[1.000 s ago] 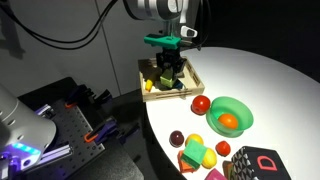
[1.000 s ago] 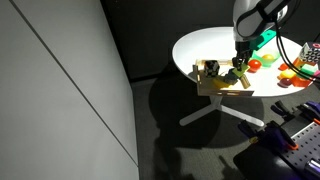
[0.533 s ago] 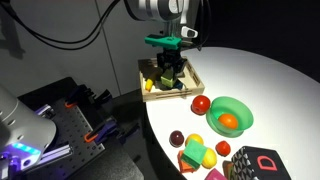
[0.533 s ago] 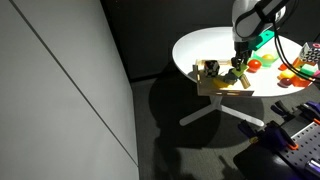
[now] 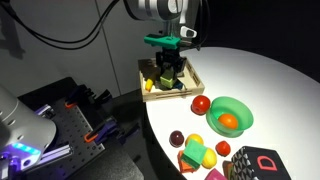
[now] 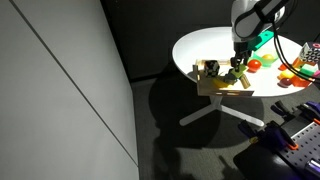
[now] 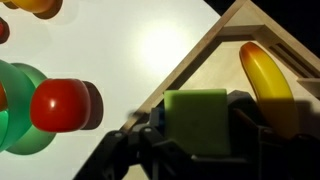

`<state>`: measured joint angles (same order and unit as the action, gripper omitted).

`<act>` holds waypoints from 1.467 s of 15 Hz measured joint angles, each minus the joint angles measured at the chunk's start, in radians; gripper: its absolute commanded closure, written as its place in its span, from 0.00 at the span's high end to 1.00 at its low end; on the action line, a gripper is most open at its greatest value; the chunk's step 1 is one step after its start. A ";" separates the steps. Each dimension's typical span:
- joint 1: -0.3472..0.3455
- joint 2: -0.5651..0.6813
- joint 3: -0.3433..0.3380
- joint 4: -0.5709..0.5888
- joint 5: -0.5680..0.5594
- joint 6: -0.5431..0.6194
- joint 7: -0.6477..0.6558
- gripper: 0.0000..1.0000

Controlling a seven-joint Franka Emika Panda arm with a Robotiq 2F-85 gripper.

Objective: Put the grey, blue and yellow blocks in the box.

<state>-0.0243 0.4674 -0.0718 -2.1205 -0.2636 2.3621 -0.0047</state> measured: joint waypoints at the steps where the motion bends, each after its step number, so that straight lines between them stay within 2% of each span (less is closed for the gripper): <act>1: 0.000 0.000 0.000 0.000 0.000 -0.002 0.000 1.00; 6: -0.005 -0.004 -0.001 0.004 0.022 -0.003 -0.003 1.00; 15: -0.077 -0.058 0.004 0.007 0.212 0.008 -0.079 1.00; 22: -0.116 -0.104 -0.016 -0.005 0.225 -0.007 -0.119 1.00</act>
<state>-0.1407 0.3632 -0.0879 -2.1251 -0.0389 2.3555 -0.1235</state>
